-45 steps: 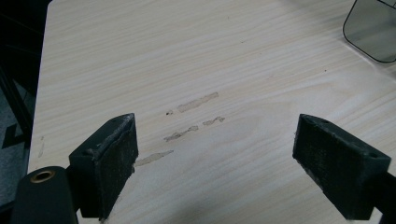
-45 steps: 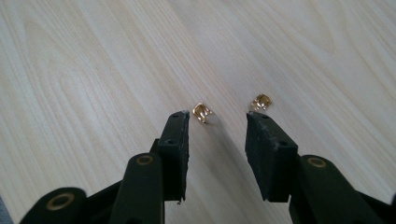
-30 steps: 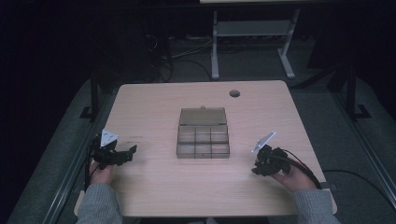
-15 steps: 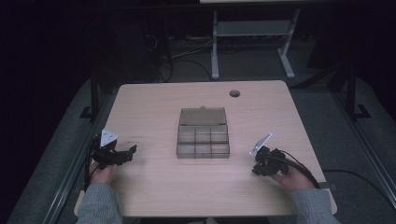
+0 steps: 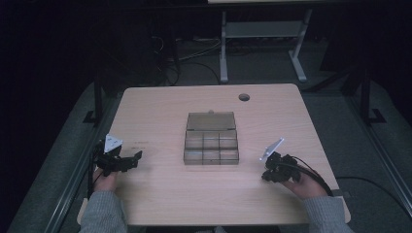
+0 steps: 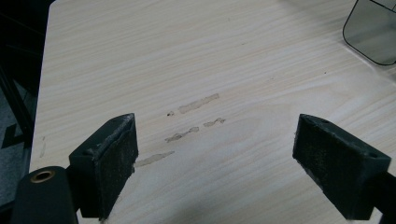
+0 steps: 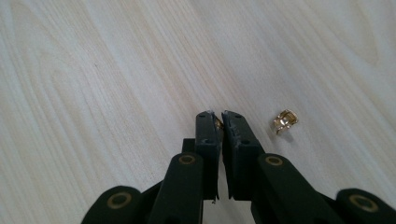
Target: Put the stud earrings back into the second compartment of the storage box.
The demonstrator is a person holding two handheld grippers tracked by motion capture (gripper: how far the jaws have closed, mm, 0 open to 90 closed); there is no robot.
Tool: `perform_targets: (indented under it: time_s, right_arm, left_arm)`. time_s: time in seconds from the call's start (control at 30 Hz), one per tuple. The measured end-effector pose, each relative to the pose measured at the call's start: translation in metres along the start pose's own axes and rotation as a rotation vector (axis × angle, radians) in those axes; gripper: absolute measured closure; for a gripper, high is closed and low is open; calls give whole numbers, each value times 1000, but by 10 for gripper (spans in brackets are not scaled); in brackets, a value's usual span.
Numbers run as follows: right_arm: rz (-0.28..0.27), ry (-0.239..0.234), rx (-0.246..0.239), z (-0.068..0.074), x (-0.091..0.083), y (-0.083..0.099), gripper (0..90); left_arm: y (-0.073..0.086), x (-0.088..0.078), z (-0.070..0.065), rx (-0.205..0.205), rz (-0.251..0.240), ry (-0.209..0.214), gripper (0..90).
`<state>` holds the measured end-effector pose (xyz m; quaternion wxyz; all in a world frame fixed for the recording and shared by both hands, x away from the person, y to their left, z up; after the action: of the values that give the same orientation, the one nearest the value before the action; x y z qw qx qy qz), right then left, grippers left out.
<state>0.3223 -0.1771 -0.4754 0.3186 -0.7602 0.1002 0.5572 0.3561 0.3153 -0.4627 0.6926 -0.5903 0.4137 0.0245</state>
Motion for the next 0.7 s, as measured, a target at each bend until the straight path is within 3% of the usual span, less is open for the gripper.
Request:
perform_targets:
  time_s: [0.47, 0.7]
  right_arm:
    - [-64, -26, -39, -2, -15, -29, 846]
    - [-64, -46, -52, -4, -12, -42, 845]
  left_arm:
    - [1, -2, 1, -3, -4, -2, 138]
    - [1, -1, 2, -14, -16, -2, 138]
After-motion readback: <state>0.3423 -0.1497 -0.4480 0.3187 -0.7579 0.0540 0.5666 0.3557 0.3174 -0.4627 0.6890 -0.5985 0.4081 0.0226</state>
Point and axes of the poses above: each handheld gripper's, and its own axes: x roughly forward along the jaws, y roughly out of its underside, z roughly to its left, the point moved 4 cm from there along x, roughly forward along the jaws, and after that the axes turned 13 degrees about y, right-handed, at the moved point
